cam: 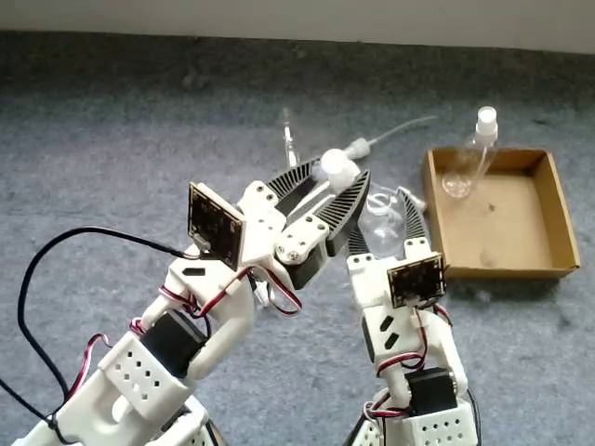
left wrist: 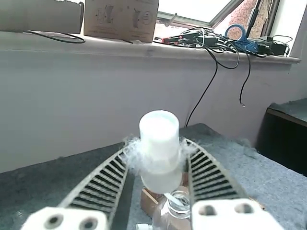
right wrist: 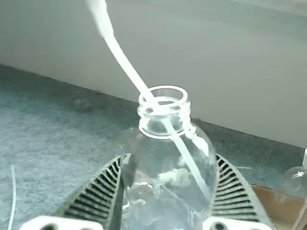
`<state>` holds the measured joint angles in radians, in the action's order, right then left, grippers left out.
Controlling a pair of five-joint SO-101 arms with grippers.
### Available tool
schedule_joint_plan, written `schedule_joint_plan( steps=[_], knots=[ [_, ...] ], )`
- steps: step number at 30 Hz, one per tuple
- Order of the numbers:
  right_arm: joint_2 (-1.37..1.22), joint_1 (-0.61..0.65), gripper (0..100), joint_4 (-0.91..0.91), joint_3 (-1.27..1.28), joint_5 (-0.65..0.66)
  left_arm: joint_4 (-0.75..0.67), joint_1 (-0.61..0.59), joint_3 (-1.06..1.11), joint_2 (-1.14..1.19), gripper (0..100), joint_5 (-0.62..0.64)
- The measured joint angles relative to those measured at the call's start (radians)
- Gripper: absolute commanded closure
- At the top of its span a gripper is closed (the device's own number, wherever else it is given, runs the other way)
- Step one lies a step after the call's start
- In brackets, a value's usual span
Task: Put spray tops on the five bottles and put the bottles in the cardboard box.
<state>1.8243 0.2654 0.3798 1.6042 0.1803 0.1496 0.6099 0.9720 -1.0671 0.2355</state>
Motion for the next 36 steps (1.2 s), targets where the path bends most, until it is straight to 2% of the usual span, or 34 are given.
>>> schedule_joint_plan(
  steps=[9,16,25,31,36],
  knots=[
    [0.000,-0.009,83.2,0.000,0.061,-0.005,0.000,-0.002,0.000,0.000,99,0.000],
    [0.000,0.126,83.2,0.000,0.063,-0.005,0.000,-0.002,0.000,0.000,99,-0.005],
    [0.000,0.141,83.2,0.000,0.061,-0.005,0.000,-0.002,0.049,0.000,99,-0.006],
    [0.000,0.149,83.2,0.000,0.061,-0.003,0.000,0.000,0.110,0.000,99,-0.123],
    [0.000,0.149,83.2,0.000,0.061,-0.003,0.000,0.002,0.110,0.000,99,-0.130]
  ],
)
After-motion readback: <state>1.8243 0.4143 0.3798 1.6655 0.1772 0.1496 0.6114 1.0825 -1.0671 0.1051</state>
